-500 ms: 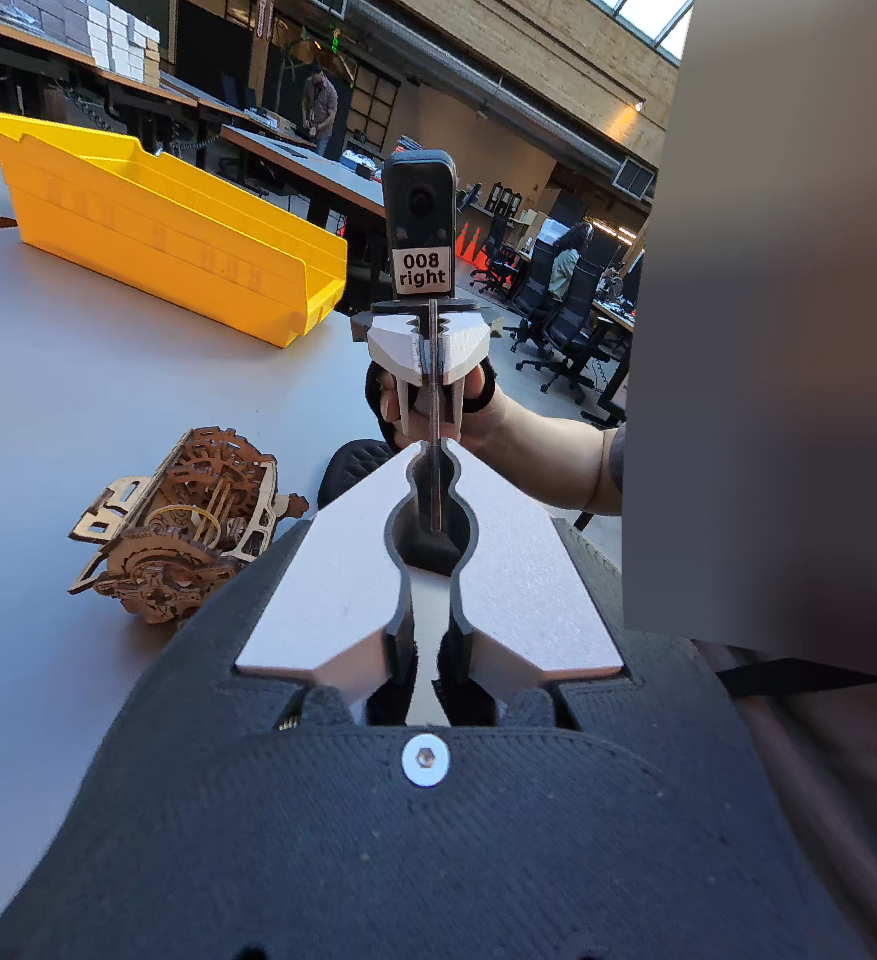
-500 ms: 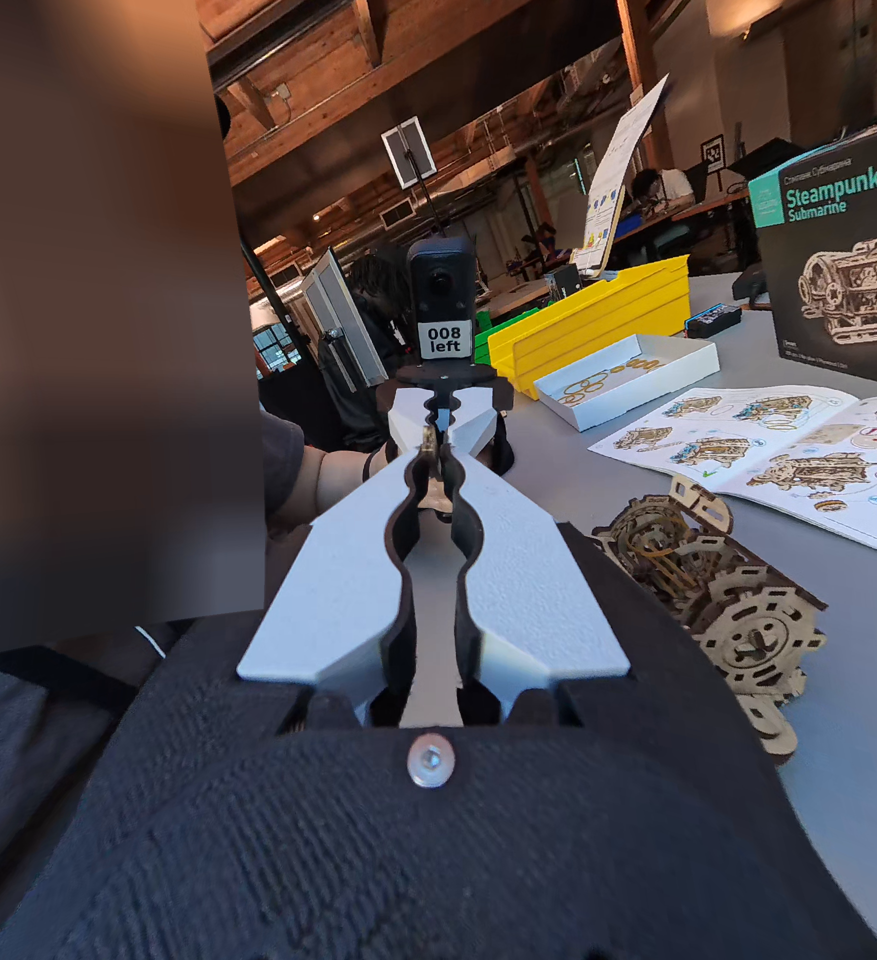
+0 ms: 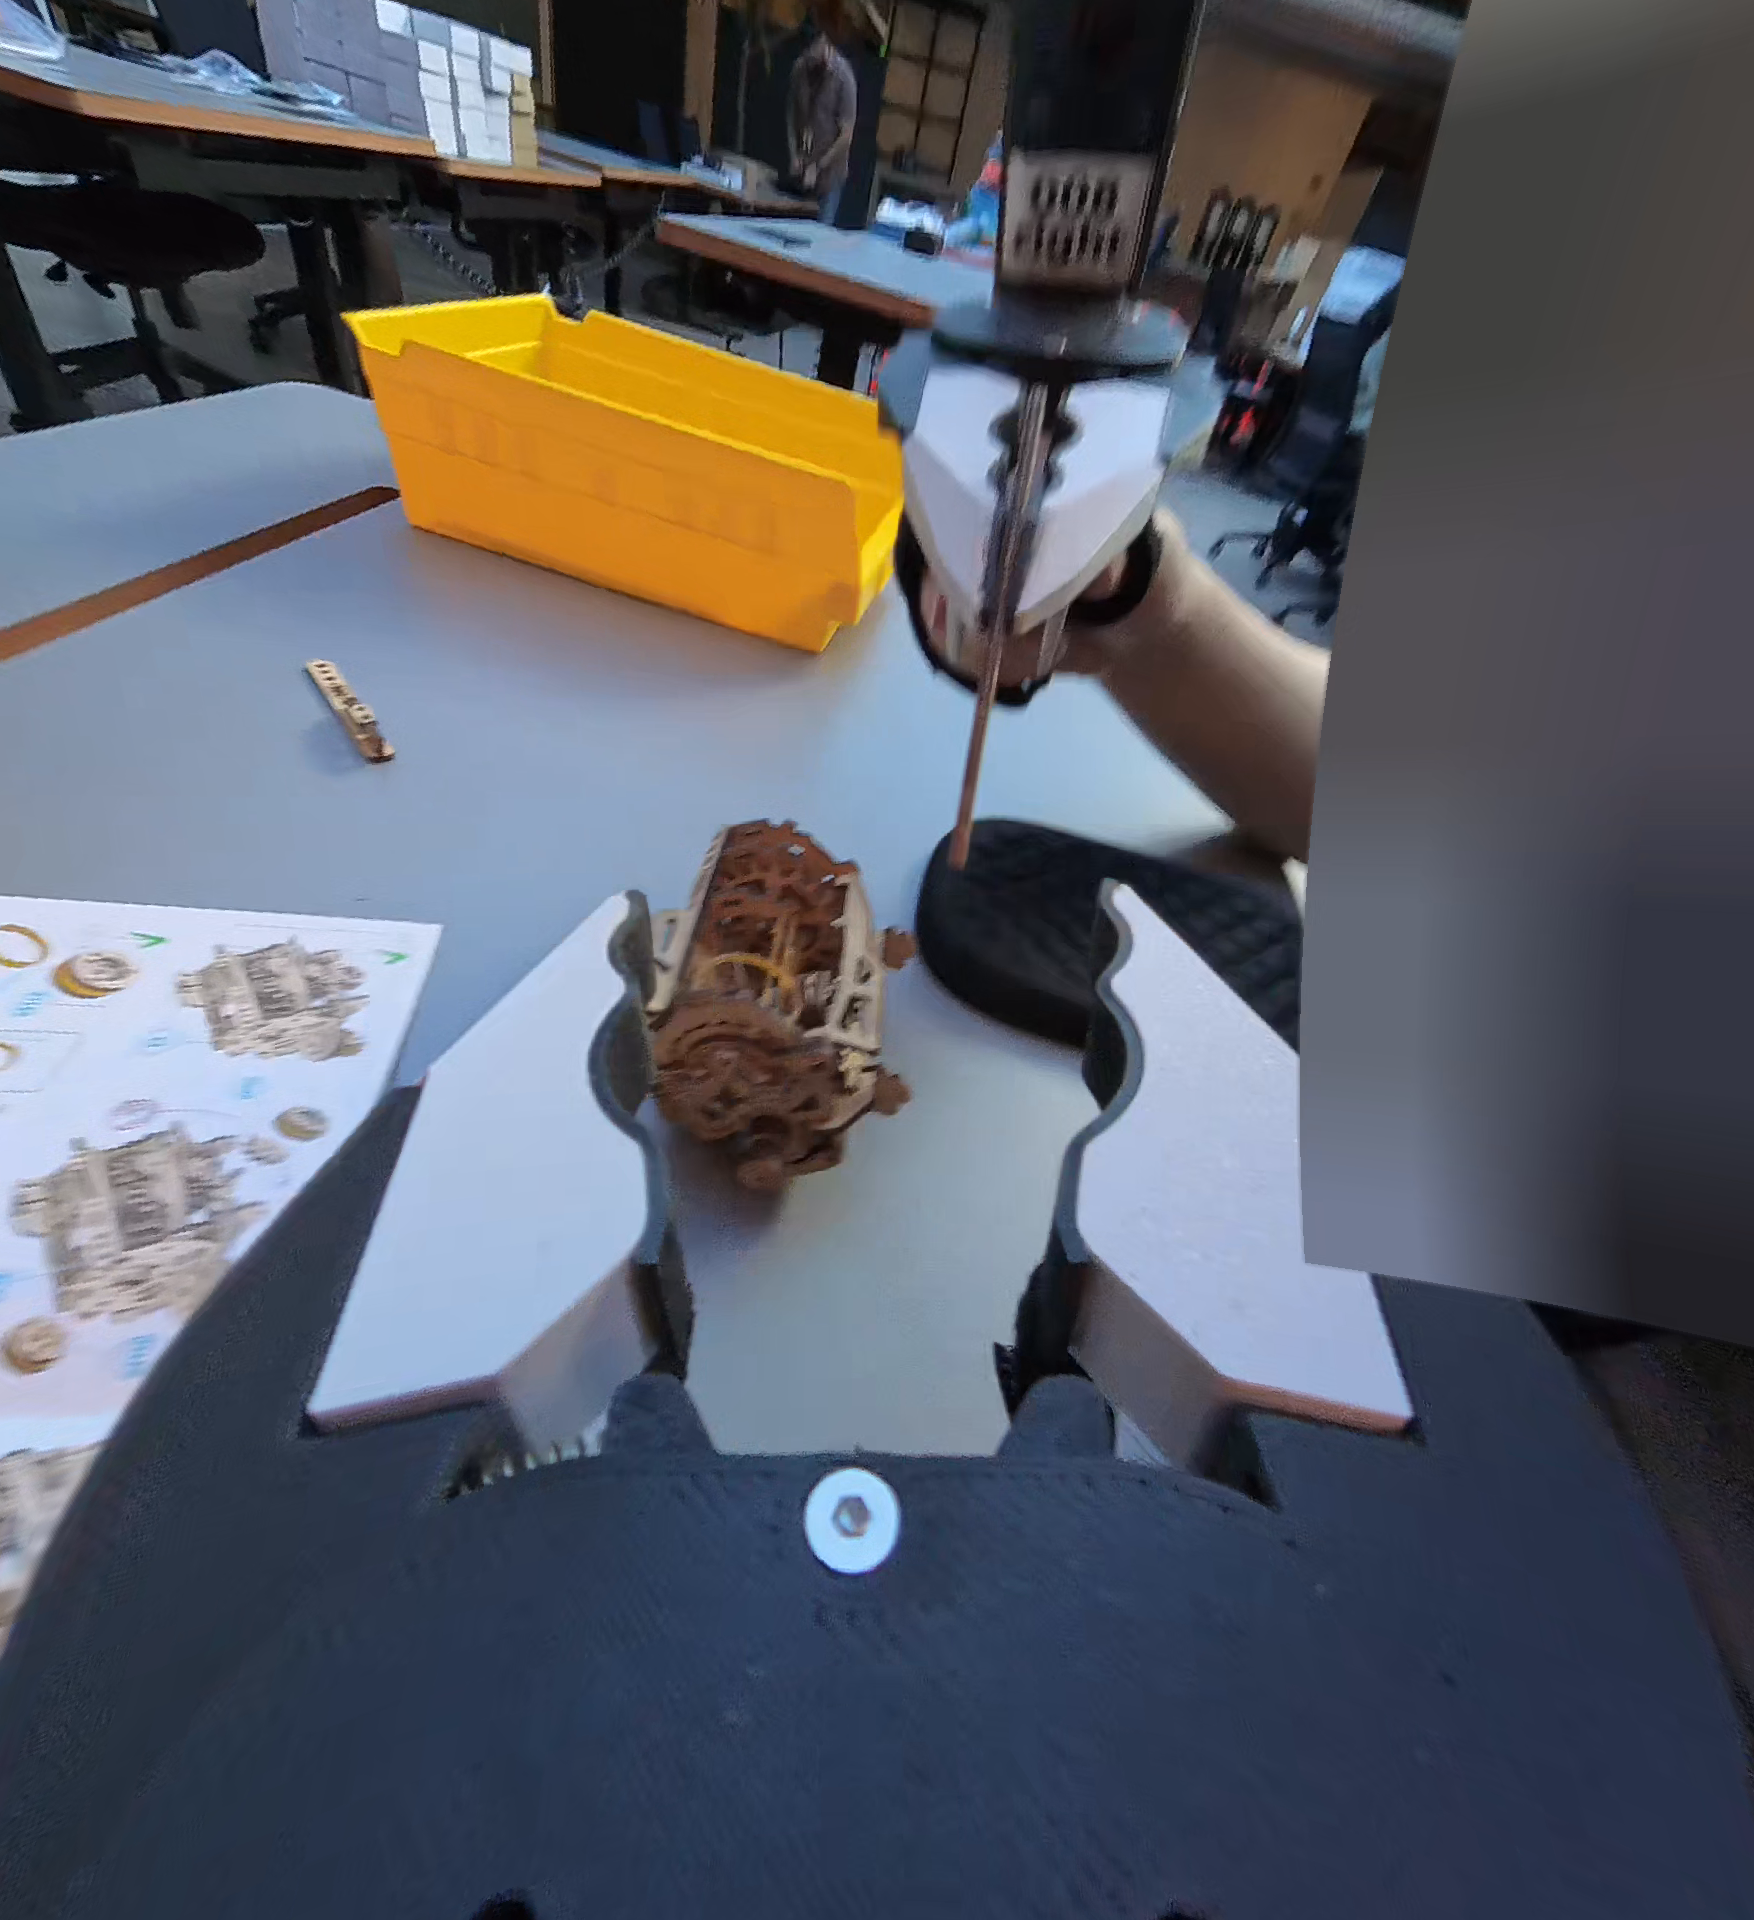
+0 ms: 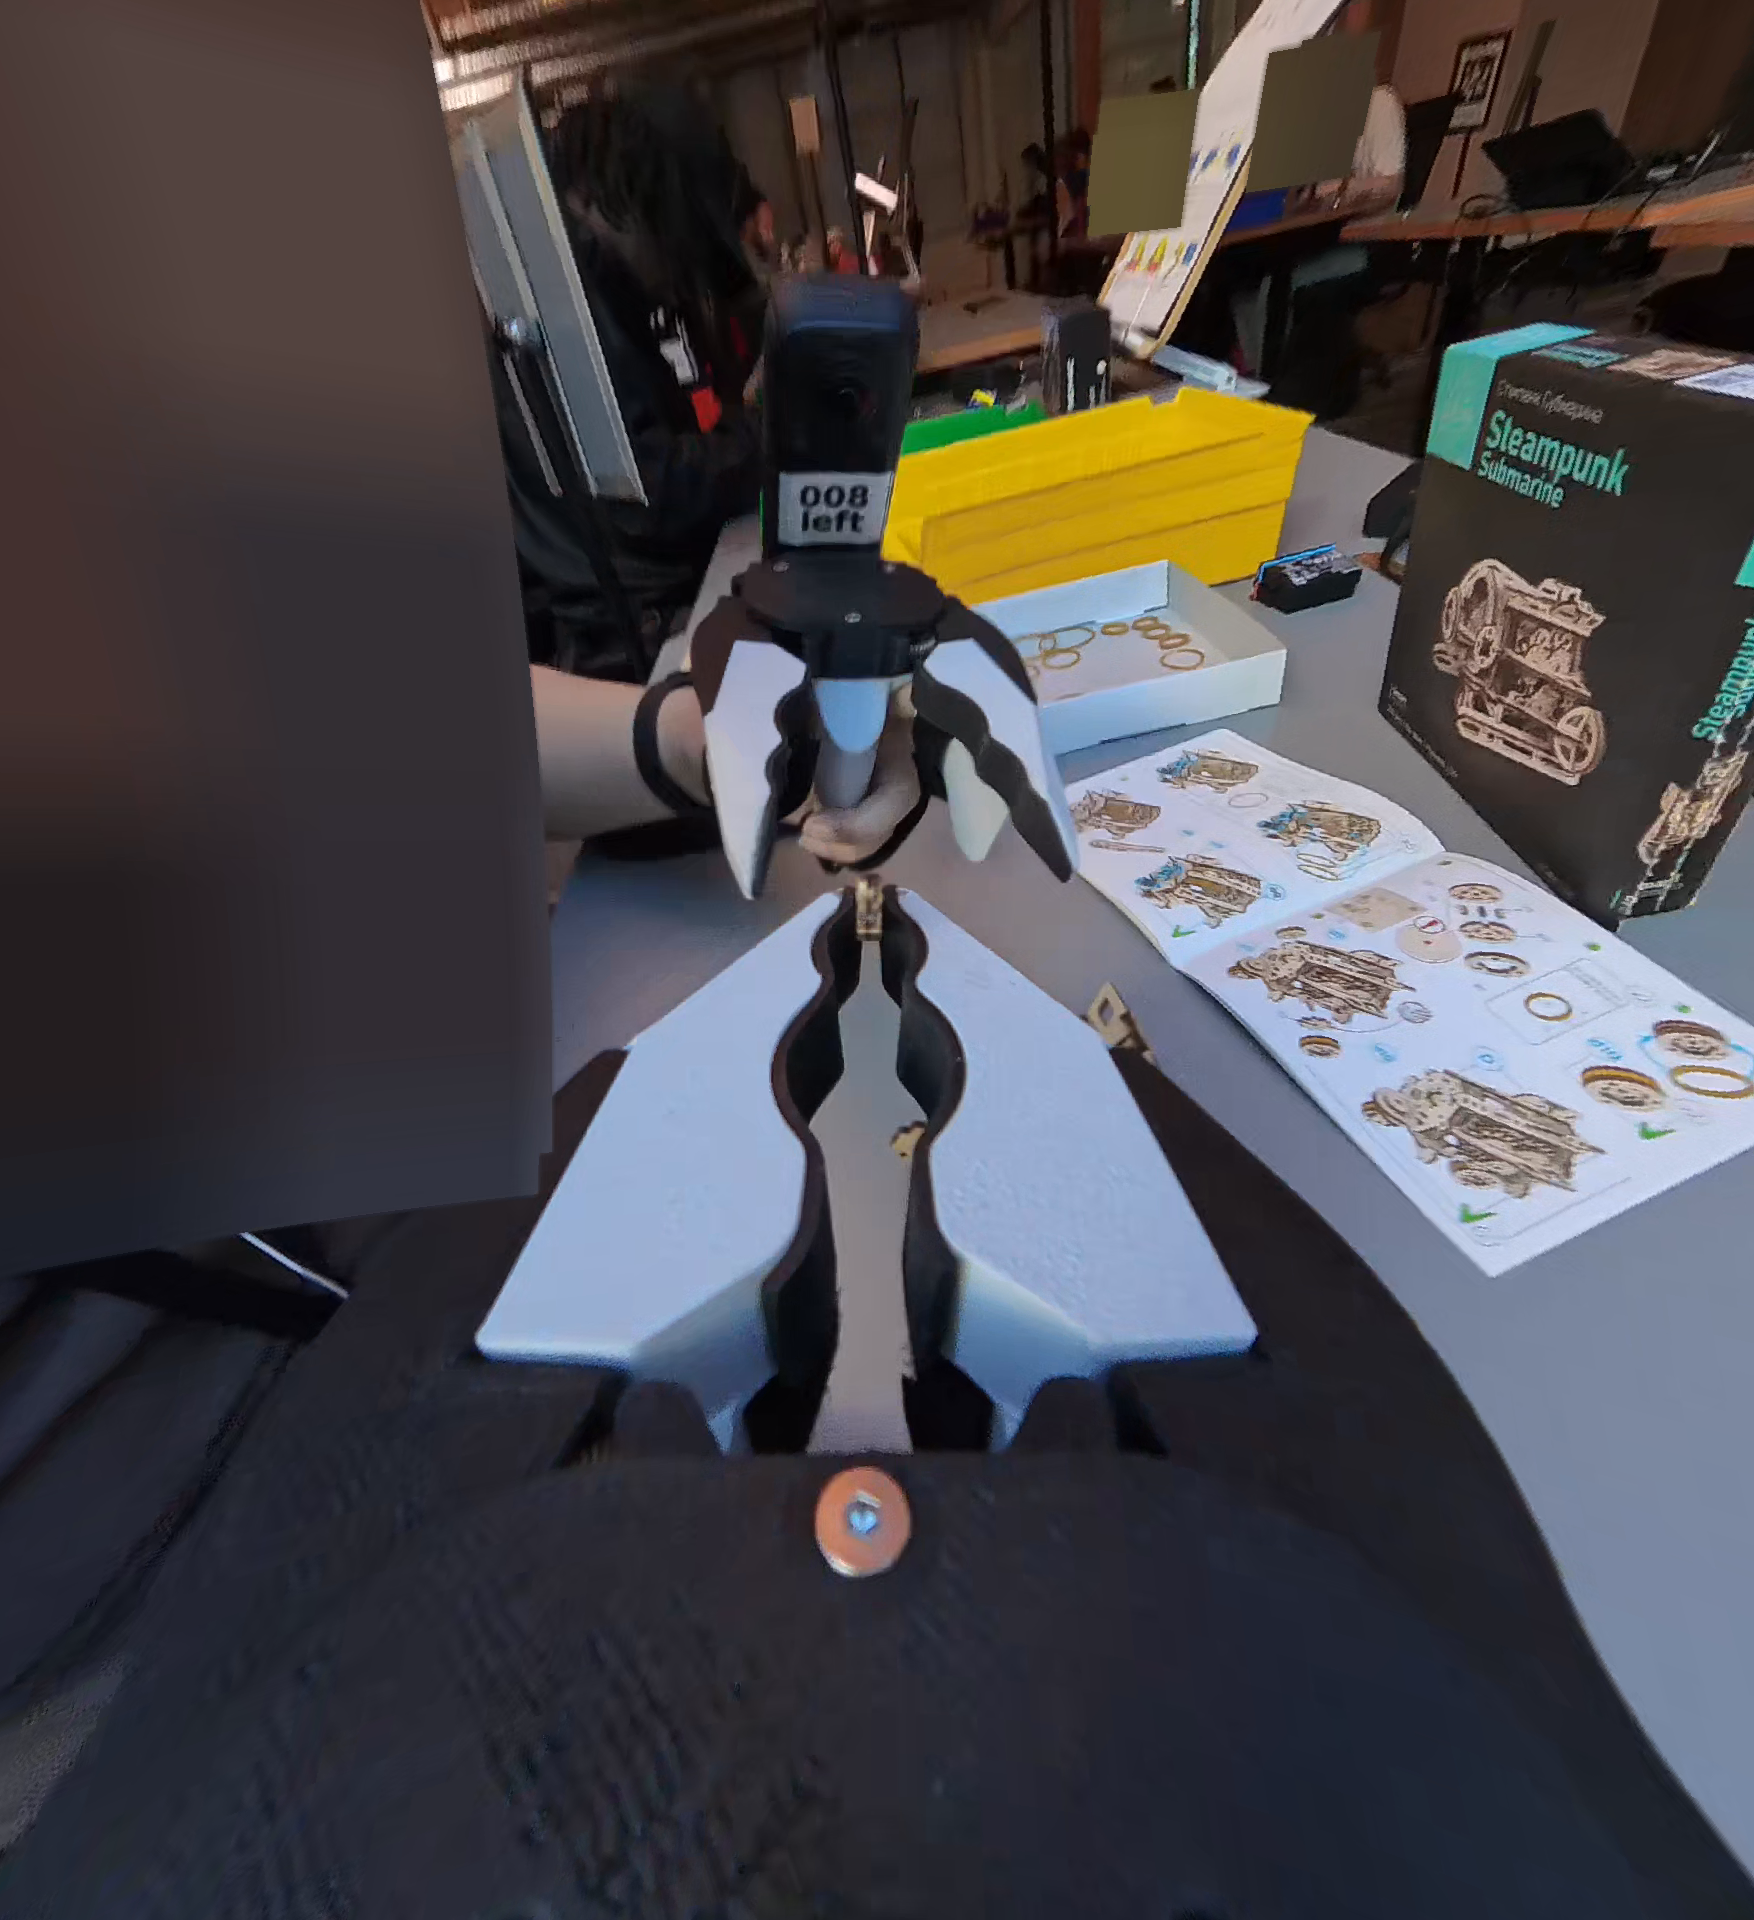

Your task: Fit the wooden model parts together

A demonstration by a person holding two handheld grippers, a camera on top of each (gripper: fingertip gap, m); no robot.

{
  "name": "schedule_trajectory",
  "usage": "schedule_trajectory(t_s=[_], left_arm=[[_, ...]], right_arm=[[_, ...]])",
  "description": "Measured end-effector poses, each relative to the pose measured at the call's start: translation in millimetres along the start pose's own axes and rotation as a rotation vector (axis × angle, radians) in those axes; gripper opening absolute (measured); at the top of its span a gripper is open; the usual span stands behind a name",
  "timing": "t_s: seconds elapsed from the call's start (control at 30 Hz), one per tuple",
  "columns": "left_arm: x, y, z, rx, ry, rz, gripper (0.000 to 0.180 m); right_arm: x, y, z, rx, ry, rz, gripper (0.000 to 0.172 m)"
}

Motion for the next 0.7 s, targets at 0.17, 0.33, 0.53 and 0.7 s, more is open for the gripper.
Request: schedule_trajectory(t_s=[0.17, 0.33, 0.53, 0.7], left_arm=[[-30.7, -31.0, 23.7, -0.063, -0.152, 0.059, 0.102], [-48.0, -33.9, 44.1, -0.150, -0.185, 0.043, 0.115], [-52.5, -34.1, 50.3, -0.164, -0.201, 0.033, 0.105], [-51.2, -32.1, 48.9, -0.177, -0.190, 0.036, 0.092]], right_arm=[[-7.0, 31.3, 13.3, 0.007, -0.300, -0.089, 0.000], [-27.6, 38.9, 20.3, 0.039, -0.384, -0.070, 0.000], [-39.0, 42.1, 20.5, 0.097, -0.390, -0.020, 0.001], [-37.4, 48.0, 20.3, 0.092, -0.390, -0.022, 0.001]])
Point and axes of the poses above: each gripper's, where its closed fingertips meet, z out along the fingers, x out of its top, y = z × x across the jaws, the point moved 1 cm from there along -z, back along the fingers, and after that the axes turned 1 degree about x, right-handed, at the moved point
